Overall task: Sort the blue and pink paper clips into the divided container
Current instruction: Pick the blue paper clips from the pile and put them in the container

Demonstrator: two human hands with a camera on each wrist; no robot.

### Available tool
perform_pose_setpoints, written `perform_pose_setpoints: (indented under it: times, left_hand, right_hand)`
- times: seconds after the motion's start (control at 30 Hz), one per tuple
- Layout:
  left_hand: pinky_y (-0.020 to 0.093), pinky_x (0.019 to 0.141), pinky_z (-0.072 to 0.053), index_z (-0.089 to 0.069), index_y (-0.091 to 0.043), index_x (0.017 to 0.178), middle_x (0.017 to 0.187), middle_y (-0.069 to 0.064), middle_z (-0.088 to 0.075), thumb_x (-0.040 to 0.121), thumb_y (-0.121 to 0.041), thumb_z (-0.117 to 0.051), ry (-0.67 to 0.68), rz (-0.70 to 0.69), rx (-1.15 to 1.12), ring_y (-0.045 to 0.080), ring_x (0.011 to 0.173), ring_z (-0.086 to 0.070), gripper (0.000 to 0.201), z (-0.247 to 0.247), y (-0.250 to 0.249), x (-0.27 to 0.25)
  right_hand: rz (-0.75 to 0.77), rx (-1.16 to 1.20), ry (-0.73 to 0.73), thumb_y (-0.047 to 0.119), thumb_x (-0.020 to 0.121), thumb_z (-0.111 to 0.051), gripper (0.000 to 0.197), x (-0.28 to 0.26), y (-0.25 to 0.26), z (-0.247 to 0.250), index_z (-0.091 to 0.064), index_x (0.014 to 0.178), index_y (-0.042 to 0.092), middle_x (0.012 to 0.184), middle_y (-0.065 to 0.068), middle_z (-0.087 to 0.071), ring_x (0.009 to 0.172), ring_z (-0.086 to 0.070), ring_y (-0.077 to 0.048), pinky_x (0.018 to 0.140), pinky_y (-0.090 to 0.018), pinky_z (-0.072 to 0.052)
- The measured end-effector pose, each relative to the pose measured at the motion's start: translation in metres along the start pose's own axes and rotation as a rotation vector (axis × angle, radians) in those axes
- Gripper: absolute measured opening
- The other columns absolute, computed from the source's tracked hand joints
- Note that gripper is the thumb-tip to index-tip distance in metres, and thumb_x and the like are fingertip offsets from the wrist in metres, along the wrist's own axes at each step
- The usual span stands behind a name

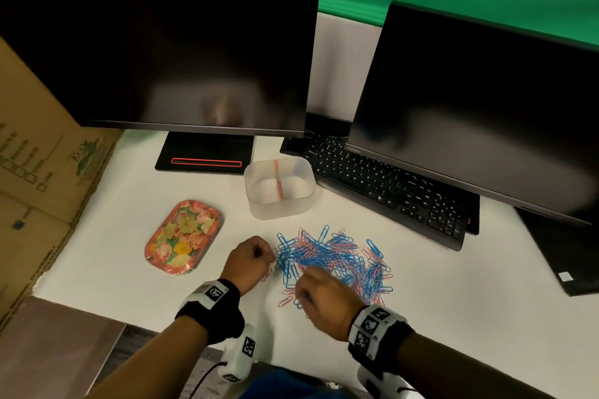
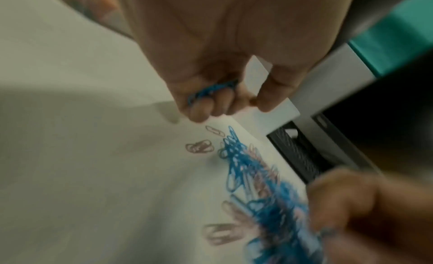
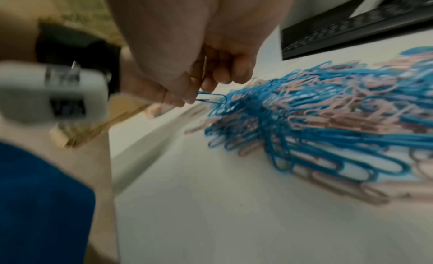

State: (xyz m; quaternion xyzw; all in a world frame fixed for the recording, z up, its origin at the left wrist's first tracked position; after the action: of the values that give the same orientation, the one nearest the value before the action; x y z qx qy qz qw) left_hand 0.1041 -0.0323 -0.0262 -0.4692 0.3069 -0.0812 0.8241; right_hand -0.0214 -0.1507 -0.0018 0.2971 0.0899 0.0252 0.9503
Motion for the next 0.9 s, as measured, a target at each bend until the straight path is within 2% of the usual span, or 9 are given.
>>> perform_pose_setpoints:
  times: [0.07,0.17,0.27,0.33,0.4,0.47,0.57,0.73,0.9]
  left_hand:
    - [0.023,0.064,-0.044,-0.060,-0.023,0.079,0.071,-0.005,-0.061,0.079,-0.015,-0.060,0.036,-0.180,0.323,0.011,0.065,-0.056,0.008,-0.006,-0.009,0.000]
    - [0.024,0.072,-0.039,-0.063,-0.031,0.103,0.095,-0.009,-0.052,0.086,-0.023,-0.055,0.165,-0.330,0.725,0.017,0.088,-0.058,0.021,-0.024,-0.008,-0.003]
    - [0.025,0.071,-0.037,-0.063,-0.032,0.108,0.107,-0.008,-0.051,0.090,-0.028,-0.051,0.177,-0.400,0.838,0.020,0.093,-0.060,0.022,-0.029,-0.013,-0.002]
    - [0.025,0.069,-0.038,-0.064,-0.030,0.102,0.107,-0.007,-0.052,0.091,-0.029,-0.050,0.184,-0.436,0.855,0.021,0.090,-0.061,0.018,-0.032,-0.016,0.000]
    - [0.026,0.067,-0.038,-0.063,-0.027,0.099,0.105,-0.005,-0.052,0.092,-0.030,-0.048,0.192,-0.454,0.870,0.023,0.087,-0.061,0.017,-0.036,-0.018,0.002]
    - [0.027,0.066,-0.039,-0.061,-0.025,0.097,0.103,-0.004,-0.052,0.092,-0.029,-0.047,0.176,-0.471,0.852,0.024,0.085,-0.060,0.016,-0.037,-0.021,0.002]
    - [0.027,0.069,-0.043,-0.060,-0.026,0.093,0.097,-0.007,-0.058,0.090,-0.026,-0.049,0.117,-0.464,0.731,0.019,0.085,-0.060,0.011,-0.032,-0.028,0.002]
    - [0.030,0.078,-0.052,-0.062,-0.032,0.081,0.084,-0.015,-0.067,0.083,-0.022,-0.059,0.097,-0.353,0.514,0.007,0.081,-0.063,0.011,-0.024,-0.033,0.002]
    - [0.023,0.085,-0.051,-0.070,-0.030,0.100,0.085,-0.015,-0.069,0.084,-0.013,-0.061,0.074,-0.280,0.335,0.004,0.083,-0.064,0.025,-0.023,-0.033,0.001]
  right_hand:
    - [-0.086,0.110,-0.104,0.021,0.092,-0.048,0.010,-0.003,-0.016,0.022,-0.058,0.092,0.019,0.095,0.006,-0.053,0.088,-0.050,-0.012,0.077,-0.025,-0.044]
    - [-0.337,0.348,-0.228,0.016,0.092,-0.053,0.007,-0.015,-0.061,0.044,-0.058,0.089,0.021,0.084,0.002,-0.065,0.077,-0.060,-0.017,0.071,-0.028,-0.050]
    - [-0.555,0.439,-0.330,0.009,0.092,-0.051,0.017,-0.030,-0.113,0.060,-0.058,0.090,0.024,0.074,-0.003,-0.067,0.060,-0.059,-0.018,0.058,-0.025,-0.048]
    - [-0.696,0.479,-0.339,0.005,0.090,-0.049,0.022,-0.038,-0.148,0.064,-0.057,0.092,0.025,0.075,-0.005,-0.068,0.064,-0.063,-0.021,0.063,-0.030,-0.051]
    - [-0.814,0.611,-0.337,0.001,0.089,-0.048,0.018,-0.041,-0.173,0.065,-0.057,0.093,0.016,0.072,-0.010,-0.067,0.063,-0.063,-0.026,0.063,-0.035,-0.050]
    - [-0.878,0.664,-0.344,-0.001,0.090,-0.047,0.012,-0.040,-0.186,0.068,-0.057,0.095,0.004,0.072,-0.012,-0.063,0.062,-0.057,-0.026,0.059,-0.030,-0.044]
    - [-0.885,0.350,-0.252,0.012,0.093,-0.045,0.017,-0.033,-0.191,0.077,-0.061,0.095,0.007,0.091,-0.010,-0.062,0.085,-0.057,-0.028,0.074,-0.028,-0.041]
    - [-0.803,-0.002,-0.081,0.029,0.090,-0.056,0.021,-0.021,-0.177,0.075,-0.060,0.105,0.015,0.107,-0.005,-0.063,0.102,-0.058,-0.023,0.081,-0.025,-0.043]
    - [-0.835,-0.030,-0.063,0.011,0.085,-0.051,0.022,-0.012,-0.176,0.083,-0.068,0.099,0.012,0.107,-0.007,-0.067,0.102,-0.060,-0.026,0.082,-0.026,-0.050]
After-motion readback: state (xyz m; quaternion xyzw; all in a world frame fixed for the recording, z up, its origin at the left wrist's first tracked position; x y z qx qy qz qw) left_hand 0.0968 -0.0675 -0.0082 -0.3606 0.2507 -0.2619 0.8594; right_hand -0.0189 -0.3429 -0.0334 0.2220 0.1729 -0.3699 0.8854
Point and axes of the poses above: each hand's wrist, its own x-axis towards the middle knuckle, its own z-axis out of the back of the hand, y = z × x, the point moved 7 cm from there along x, towards the middle knuckle
